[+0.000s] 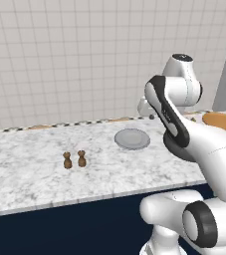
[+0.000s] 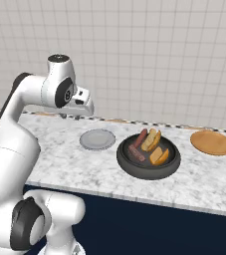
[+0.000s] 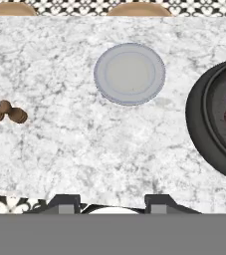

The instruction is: Place one bun and one sausage from the bowl on each plate.

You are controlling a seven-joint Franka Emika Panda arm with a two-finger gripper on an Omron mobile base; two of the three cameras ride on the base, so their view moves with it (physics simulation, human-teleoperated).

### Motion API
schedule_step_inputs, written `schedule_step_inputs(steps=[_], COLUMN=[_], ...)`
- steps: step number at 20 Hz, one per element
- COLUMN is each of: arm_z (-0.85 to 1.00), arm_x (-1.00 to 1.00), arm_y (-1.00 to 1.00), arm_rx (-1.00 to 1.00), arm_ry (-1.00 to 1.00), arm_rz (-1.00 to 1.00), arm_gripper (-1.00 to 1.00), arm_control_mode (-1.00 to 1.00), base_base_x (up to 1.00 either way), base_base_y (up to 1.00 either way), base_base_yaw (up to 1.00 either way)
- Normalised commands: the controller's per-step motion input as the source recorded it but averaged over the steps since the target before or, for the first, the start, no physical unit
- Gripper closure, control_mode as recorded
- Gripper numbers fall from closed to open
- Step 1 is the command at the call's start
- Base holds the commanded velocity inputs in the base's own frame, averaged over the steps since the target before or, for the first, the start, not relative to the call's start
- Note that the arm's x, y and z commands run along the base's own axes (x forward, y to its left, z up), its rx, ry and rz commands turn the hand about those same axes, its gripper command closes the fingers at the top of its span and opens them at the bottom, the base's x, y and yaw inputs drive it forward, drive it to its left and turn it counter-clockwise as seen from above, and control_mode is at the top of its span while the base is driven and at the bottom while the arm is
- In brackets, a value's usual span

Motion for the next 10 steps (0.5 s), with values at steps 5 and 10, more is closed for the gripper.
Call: schedule_step_inputs(steps=[5, 10], arm_z=[-0.01, -0.01], arm_x=[-0.03, 0.04], arm_y=[-0.65, -1.00], arm_rx=[0.00, 0.00], arm_ry=[0.03, 0.11], arm_rz=[0.00, -0.06], arm_gripper=[-1.00, -1.00], arm_control_mode=[-1.00, -1.00], base_base_x=[0.00, 0.00], base_base_y=[0.00, 0.00], base_base_yaw=[0.00, 0.00])
